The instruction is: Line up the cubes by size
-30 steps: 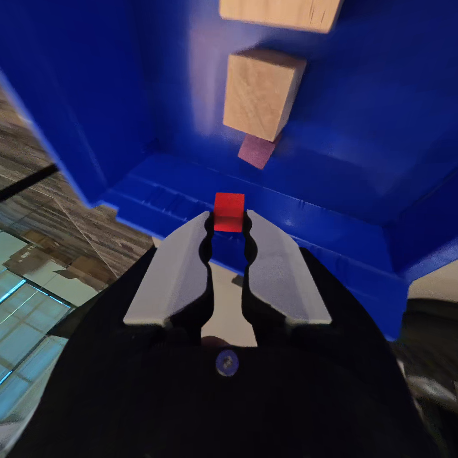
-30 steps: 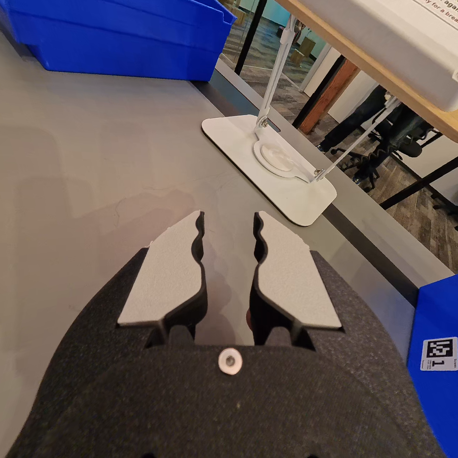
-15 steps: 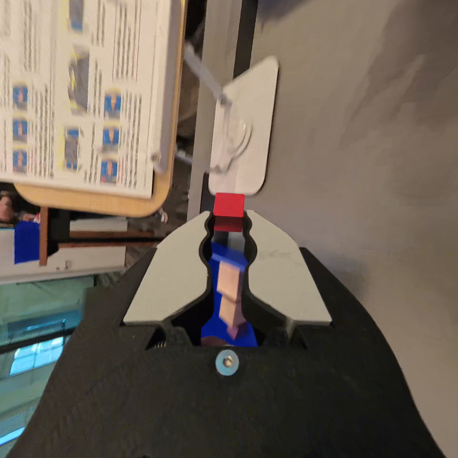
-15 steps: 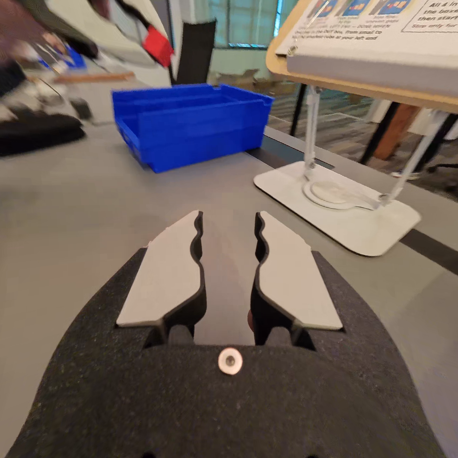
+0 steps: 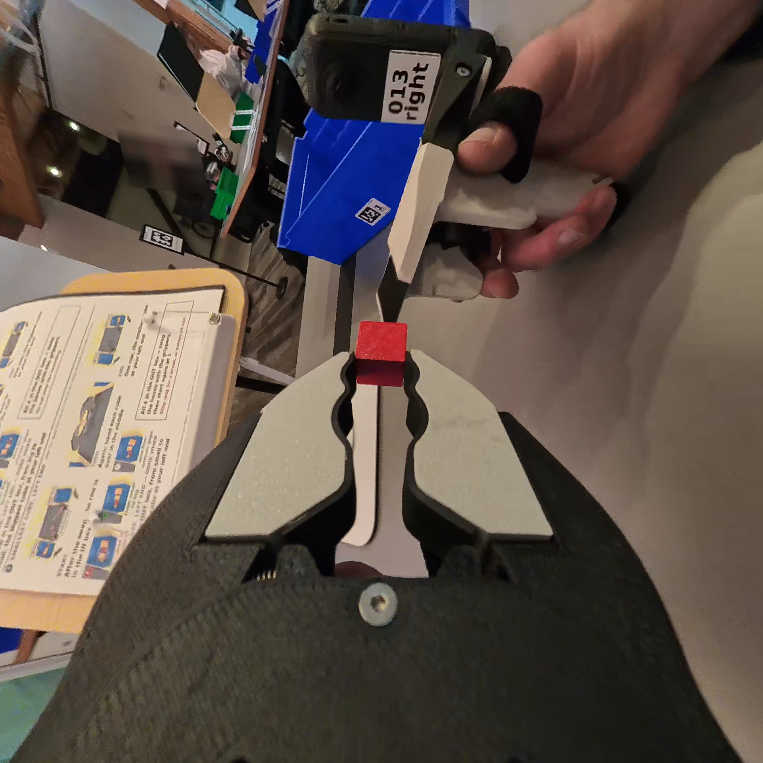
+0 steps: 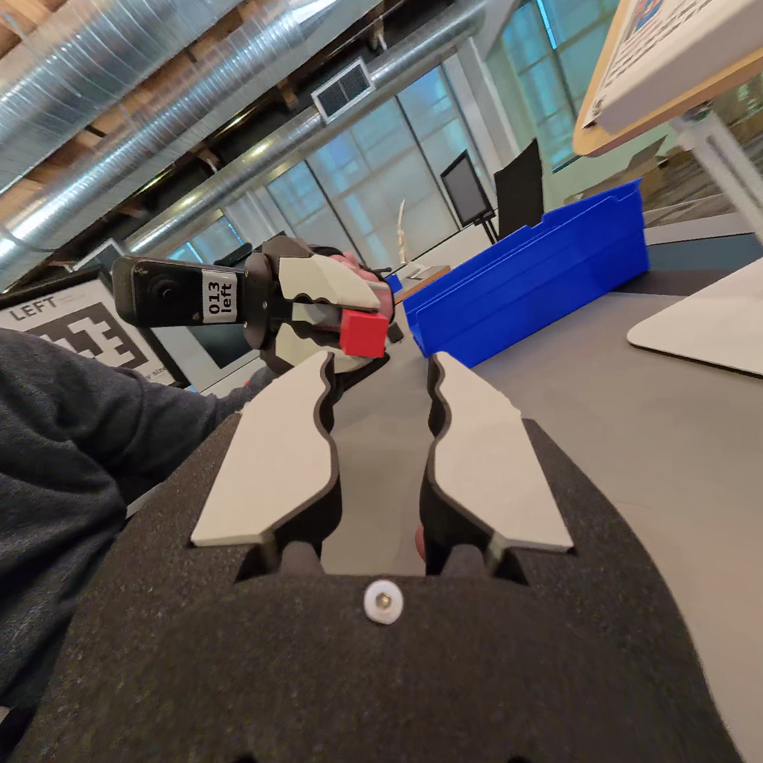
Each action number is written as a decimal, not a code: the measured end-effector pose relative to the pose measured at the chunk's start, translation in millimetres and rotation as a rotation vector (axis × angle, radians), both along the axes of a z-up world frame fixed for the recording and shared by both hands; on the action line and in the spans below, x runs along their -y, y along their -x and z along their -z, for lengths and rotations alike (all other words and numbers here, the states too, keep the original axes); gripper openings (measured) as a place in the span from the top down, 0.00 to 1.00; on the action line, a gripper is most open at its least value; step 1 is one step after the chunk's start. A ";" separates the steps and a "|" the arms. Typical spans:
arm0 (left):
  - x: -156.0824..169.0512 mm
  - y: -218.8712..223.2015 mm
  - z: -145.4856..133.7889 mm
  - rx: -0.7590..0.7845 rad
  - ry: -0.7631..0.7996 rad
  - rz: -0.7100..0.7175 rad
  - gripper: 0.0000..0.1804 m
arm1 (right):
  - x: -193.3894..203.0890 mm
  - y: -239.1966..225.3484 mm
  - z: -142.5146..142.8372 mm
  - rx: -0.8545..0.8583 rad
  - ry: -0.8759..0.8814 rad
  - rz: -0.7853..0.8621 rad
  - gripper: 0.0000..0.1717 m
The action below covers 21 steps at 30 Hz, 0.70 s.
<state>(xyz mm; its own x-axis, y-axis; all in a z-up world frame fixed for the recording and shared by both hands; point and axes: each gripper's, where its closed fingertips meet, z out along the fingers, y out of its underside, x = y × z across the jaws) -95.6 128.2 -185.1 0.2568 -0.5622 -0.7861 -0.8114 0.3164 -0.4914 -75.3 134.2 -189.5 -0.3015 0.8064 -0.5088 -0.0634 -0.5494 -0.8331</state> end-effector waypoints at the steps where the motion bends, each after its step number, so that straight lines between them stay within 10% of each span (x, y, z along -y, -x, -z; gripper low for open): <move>1: -1.9 -1.7 1.3 -0.018 -0.020 -0.003 0.88 | 3.1 0.7 0.3 0.001 0.000 -0.017 0.75; 21: 0.6 -26.2 11.5 -0.007 -0.022 0.064 0.88 | 13.8 2.1 0.6 -0.018 0.034 -0.089 0.82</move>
